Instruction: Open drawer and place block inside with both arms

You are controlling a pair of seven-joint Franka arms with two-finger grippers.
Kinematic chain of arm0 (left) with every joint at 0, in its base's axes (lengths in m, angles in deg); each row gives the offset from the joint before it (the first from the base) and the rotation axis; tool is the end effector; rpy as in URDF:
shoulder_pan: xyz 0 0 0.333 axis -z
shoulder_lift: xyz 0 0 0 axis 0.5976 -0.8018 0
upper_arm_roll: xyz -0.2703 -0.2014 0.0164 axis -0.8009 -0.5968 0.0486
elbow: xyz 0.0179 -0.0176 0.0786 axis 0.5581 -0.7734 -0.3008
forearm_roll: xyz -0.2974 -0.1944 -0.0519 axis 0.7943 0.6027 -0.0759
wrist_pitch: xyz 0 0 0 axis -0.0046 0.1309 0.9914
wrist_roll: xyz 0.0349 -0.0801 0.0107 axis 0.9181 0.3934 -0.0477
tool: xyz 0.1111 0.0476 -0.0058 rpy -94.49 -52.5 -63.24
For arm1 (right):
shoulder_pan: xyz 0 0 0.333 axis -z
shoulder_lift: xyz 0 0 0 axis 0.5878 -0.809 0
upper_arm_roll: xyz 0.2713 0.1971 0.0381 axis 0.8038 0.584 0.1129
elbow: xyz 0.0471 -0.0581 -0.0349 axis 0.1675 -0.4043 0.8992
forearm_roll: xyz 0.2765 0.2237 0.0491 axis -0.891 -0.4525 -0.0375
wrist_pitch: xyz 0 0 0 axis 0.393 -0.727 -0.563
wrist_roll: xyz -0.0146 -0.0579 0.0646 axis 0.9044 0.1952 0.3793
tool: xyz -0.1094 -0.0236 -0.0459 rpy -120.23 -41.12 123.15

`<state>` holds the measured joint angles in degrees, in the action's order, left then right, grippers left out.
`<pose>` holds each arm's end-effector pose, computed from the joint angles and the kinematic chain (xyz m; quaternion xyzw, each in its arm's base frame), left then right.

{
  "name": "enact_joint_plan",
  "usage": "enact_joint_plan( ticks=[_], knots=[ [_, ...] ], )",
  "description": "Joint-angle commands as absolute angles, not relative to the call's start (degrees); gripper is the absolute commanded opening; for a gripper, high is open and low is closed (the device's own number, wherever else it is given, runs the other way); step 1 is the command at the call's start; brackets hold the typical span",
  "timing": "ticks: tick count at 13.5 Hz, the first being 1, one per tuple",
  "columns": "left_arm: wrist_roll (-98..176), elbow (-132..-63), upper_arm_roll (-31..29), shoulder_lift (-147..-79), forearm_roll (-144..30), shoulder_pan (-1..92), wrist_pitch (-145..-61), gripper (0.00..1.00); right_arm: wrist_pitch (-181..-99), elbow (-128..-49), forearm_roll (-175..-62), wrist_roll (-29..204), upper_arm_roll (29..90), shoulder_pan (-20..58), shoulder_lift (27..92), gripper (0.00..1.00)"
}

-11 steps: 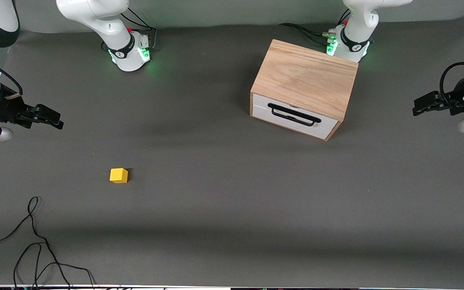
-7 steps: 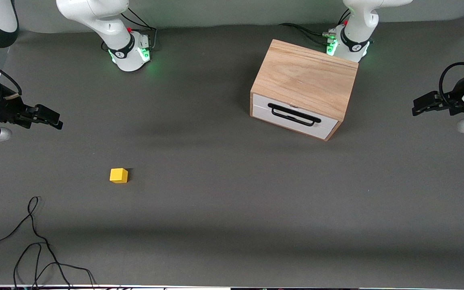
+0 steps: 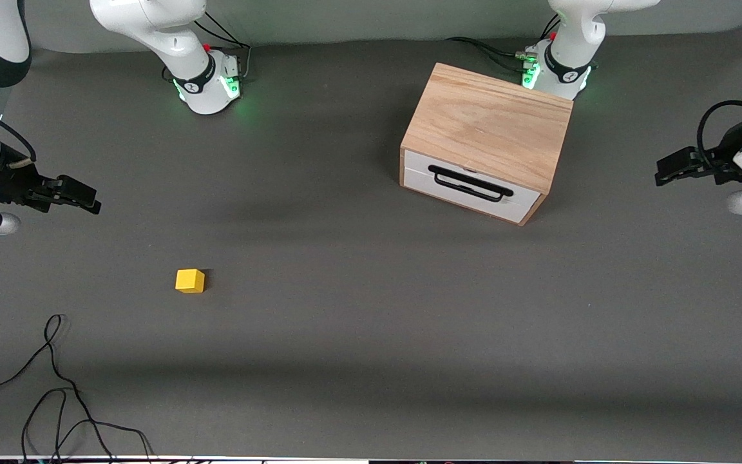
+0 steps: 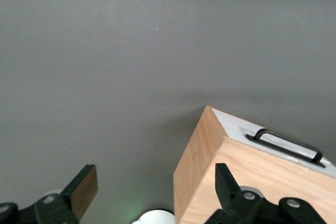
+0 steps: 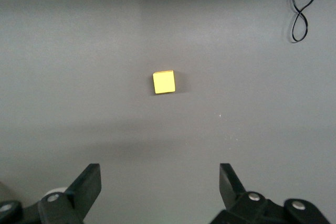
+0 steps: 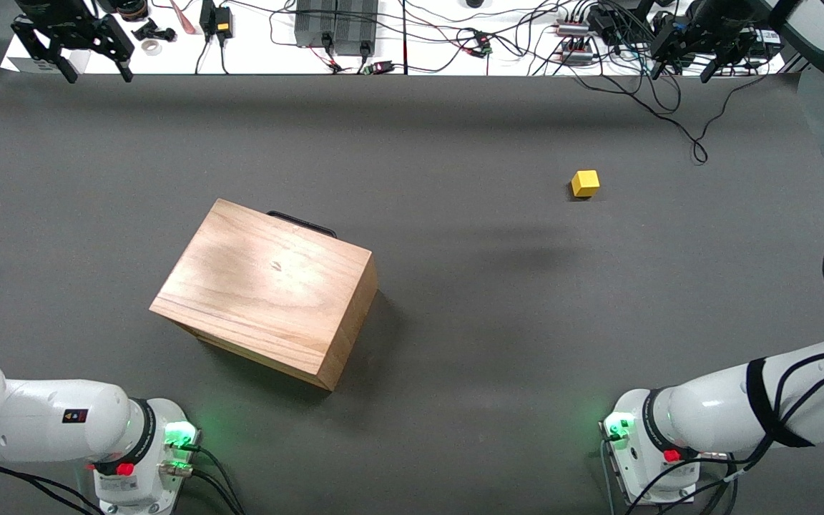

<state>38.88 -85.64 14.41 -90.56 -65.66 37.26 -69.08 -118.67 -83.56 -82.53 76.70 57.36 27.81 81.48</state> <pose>0.5228 -0.0341 0.6123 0.9975 0.0259 -0.0656 0.0012 0.5345 0.0099 0.5919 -0.9990 0.0422 0.0148 0.0052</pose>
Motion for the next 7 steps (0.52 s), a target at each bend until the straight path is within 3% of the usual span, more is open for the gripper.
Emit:
enact_joint_plan(
  ticks=[1,7],
  knots=[
    [26.20,-86.25,13.92,-90.02,-66.13,42.13,-69.79,1.00,-117.35,-81.82,-82.90,77.88,57.61,27.83,80.44,1.00],
    [-14.92,-85.72,13.22,-93.10,-62.27,56.11,-75.83,1.00,-118.06,-80.50,-82.90,77.97,57.61,27.65,75.00,1.00]
  ],
)
